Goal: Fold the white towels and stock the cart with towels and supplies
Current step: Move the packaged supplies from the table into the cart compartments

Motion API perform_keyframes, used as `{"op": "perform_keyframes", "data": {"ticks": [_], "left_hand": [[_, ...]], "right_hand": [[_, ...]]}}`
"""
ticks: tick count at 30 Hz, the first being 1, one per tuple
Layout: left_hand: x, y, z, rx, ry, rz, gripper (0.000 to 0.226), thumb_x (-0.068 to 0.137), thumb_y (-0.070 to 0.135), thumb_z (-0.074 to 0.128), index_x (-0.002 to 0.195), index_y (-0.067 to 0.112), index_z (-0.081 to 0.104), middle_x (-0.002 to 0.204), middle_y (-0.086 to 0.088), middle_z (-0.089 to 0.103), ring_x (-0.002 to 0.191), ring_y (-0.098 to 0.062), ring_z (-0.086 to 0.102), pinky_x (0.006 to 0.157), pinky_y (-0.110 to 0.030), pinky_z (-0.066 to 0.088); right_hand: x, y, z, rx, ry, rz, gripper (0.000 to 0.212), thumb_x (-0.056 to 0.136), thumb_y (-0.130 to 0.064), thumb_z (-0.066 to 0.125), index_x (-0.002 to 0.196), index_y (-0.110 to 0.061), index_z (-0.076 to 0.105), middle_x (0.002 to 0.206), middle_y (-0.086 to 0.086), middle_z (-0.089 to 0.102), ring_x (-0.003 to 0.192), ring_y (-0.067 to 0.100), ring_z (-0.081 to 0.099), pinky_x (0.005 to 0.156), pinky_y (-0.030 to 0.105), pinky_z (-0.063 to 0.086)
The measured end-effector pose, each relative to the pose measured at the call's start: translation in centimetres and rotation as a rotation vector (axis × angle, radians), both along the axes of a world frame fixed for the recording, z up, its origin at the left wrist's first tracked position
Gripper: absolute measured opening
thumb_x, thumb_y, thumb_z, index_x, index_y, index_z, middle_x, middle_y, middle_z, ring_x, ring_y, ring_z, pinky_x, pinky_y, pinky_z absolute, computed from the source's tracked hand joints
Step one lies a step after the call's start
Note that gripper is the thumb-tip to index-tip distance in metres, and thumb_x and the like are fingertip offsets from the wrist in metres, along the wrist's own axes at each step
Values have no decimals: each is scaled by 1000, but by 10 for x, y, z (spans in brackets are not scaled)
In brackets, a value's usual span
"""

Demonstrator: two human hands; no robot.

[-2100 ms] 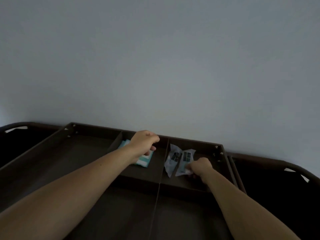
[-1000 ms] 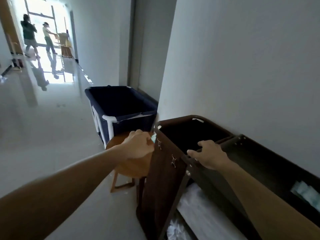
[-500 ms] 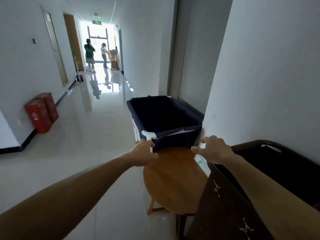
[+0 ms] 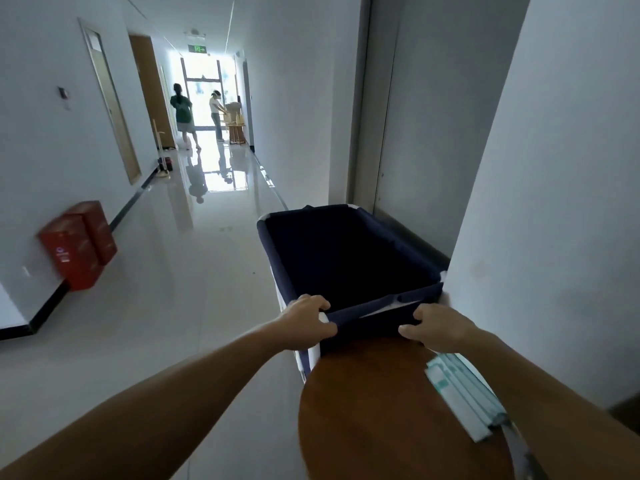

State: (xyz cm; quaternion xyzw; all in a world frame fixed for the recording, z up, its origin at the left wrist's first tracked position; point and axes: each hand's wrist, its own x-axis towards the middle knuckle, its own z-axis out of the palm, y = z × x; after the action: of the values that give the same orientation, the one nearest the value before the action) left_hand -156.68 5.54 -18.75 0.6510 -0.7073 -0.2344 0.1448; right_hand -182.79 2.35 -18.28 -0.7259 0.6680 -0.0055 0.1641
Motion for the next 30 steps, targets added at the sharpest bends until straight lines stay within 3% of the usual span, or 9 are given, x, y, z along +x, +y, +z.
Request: {"op": "perform_keyframes", "data": {"ticks": [2, 7, 9, 11, 15, 21, 23, 26, 30], "left_hand": [[12, -39, -7, 34, -2, -45, 59, 91, 37, 60, 145, 20, 43, 144, 0, 41, 124, -19, 49, 90, -24, 41], [30, -143, -17, 72, -7, -174, 58, 92, 43, 58, 144, 23, 43, 141, 0, 43, 117, -17, 50, 100, -33, 46], [23, -178, -19, 85, -22, -236, 57, 92, 42, 58, 144, 23, 44, 141, 0, 44, 119, -18, 50, 99, -33, 46], [5, -206, -27, 114, -20, -311, 59, 93, 40, 59, 146, 21, 43, 142, -1, 44, 123, -20, 50, 99, -32, 45], [-53, -242, -54, 199, -26, -466, 59, 92, 38, 61, 145, 18, 45, 141, -4, 50, 121, -23, 54, 91, -30, 46], [-132, -275, -108, 290, -95, -557, 56, 96, 40, 57, 147, 22, 43, 150, -3, 43, 133, -24, 46, 107, -35, 42], [-151, -289, -127, 307, -135, -578, 55, 97, 41, 56, 147, 21, 43, 150, -3, 43, 133, -23, 46, 108, -35, 41], [-177, -307, -163, 367, -149, -571, 53, 98, 39, 55, 145, 17, 44, 147, -4, 46, 131, -24, 48, 107, -34, 41], [-208, -319, -230, 488, -133, -564, 46, 96, 35, 59, 136, 13, 53, 138, -7, 54, 123, -23, 53, 101, -31, 43]], "right_hand": [[13, -34, -12, 27, 8, -29, 41, 94, -56, 53, 112, -19, 56, 107, 1, 59, 100, 18, 60, 81, 28, 42], [36, -104, -27, 49, -28, -152, 51, 94, -55, 53, 121, -13, 59, 102, -1, 56, 105, 21, 61, 84, 31, 46], [33, -119, -30, 59, -35, -219, 34, 94, -54, 53, 98, -21, 58, 96, -4, 55, 101, 22, 59, 72, 27, 42], [24, -127, -37, 71, -46, -282, 32, 94, -53, 53, 76, -27, 46, 87, -6, 53, 88, 18, 55, 60, 25, 34], [-15, -141, -62, 134, -74, -459, 34, 93, -48, 55, 75, -20, 47, 82, -7, 53, 73, 11, 51, 56, 26, 31], [-88, -165, -130, 238, -129, -607, 30, 93, -43, 55, 85, -15, 49, 88, -1, 53, 84, 21, 53, 54, 26, 30], [-107, -170, -160, 274, -149, -636, 28, 93, -40, 55, 101, -14, 57, 104, 7, 60, 90, 23, 57, 60, 27, 37], [-126, -168, -207, 340, -164, -706, 41, 94, -39, 55, 122, -9, 62, 127, 13, 63, 111, 29, 61, 80, 26, 44], [-145, -161, -269, 440, -190, -772, 37, 94, -34, 57, 120, -8, 63, 126, 16, 64, 113, 32, 62, 81, 27, 47]]}}
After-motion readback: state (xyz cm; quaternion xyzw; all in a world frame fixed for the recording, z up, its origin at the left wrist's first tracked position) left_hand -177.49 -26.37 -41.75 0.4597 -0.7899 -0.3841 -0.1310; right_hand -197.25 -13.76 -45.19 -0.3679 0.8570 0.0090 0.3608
